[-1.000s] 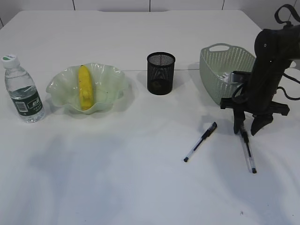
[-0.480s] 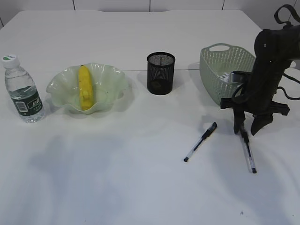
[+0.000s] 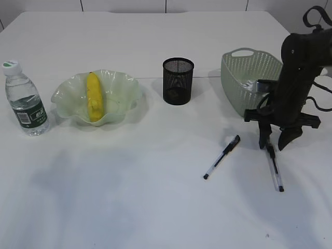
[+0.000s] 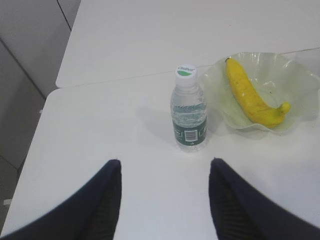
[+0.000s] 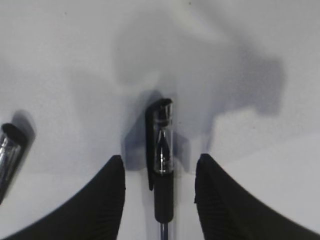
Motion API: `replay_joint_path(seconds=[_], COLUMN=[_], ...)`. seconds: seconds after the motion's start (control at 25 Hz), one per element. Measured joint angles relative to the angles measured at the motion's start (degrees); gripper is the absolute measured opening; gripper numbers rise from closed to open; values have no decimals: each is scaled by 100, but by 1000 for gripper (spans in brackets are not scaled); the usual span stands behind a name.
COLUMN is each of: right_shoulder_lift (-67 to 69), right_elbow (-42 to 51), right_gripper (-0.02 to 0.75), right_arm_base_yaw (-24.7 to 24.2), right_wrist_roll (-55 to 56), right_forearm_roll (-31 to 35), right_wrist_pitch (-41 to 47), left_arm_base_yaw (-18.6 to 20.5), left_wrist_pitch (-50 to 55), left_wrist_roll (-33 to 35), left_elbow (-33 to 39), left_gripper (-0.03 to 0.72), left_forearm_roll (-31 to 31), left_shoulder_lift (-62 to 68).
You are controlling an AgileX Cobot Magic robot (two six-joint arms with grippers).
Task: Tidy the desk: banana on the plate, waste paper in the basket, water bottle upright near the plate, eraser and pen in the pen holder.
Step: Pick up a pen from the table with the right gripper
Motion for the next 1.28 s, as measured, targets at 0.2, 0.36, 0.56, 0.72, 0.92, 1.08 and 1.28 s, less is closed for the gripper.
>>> replay_joint_path(seconds=[0.2,0.36,0.56,0.72,0.92,1.08,1.28], right_shoulder_lift=[58,58,58,58,58,58,58], right_elbow=[0,0,0,0,0,0,0], right_gripper=[341,341,341,340,340,340,340], right_arm_base_yaw=[0,0,0,0,0,0,0], right_wrist_roll=[0,0,0,3,3,3,3], right_forearm_roll=[0,0,0,0,-4,-23,-17], right_wrist_pitch=[0,0,0,0,0,0,-11], left_arm_base_yaw=[0,0,0,0,0,0,0], left_wrist_pitch=[0,0,0,0,0,0,0], left_wrist_roll=[0,0,0,0,0,0,0], left_elbow=[0,0,0,0,0,0,0], left_gripper=[395,395,395,395,395,395,395], left_forearm_roll=[0,0,0,0,0,0,0], left_shoulder_lift=[0,0,0,0,0,0,0])
